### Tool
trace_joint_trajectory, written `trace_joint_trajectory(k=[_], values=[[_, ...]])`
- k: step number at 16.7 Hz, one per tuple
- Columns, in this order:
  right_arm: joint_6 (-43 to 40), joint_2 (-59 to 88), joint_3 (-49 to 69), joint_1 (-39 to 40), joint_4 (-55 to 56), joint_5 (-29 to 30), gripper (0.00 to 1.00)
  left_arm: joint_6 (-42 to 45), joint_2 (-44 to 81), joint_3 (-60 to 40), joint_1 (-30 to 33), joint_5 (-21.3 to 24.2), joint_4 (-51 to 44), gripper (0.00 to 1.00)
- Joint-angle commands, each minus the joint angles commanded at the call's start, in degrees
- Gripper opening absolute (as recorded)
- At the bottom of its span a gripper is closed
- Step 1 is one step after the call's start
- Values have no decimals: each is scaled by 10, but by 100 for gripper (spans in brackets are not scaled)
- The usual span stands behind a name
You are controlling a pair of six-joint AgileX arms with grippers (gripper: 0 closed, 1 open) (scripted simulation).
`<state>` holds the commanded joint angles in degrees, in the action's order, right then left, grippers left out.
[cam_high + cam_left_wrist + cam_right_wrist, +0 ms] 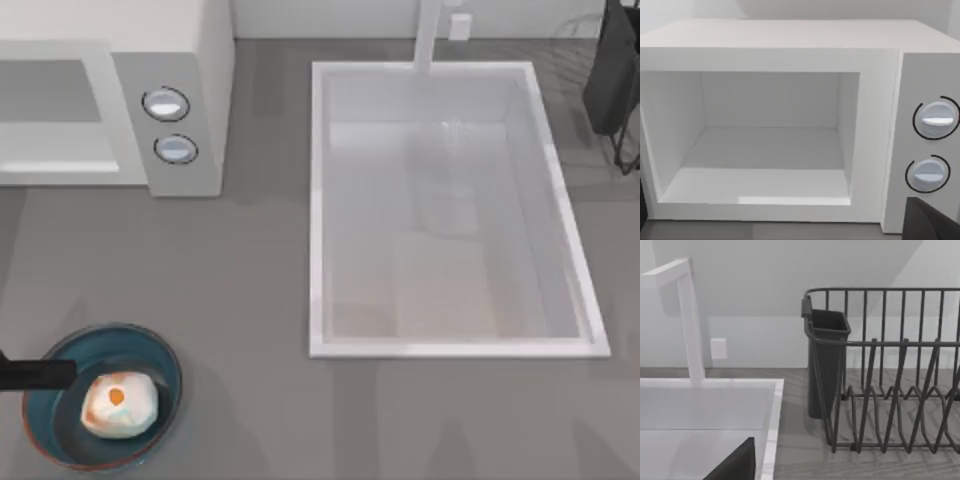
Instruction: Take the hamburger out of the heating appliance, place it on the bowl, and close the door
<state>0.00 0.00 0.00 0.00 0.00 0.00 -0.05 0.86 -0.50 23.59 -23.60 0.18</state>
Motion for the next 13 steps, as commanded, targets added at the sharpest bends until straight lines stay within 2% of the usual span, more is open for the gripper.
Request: trace_joint_trajectory(k=[4, 10, 13], values=[[0, 0, 0, 0, 0, 0, 100, 1, 80, 12, 28, -28, 93, 0], [0, 0, 0, 0, 0, 0, 100, 1, 93, 11, 31, -32, 107, 0], [0, 0, 0, 0, 0, 0, 100, 2, 135, -4, 70, -71, 140, 0]])
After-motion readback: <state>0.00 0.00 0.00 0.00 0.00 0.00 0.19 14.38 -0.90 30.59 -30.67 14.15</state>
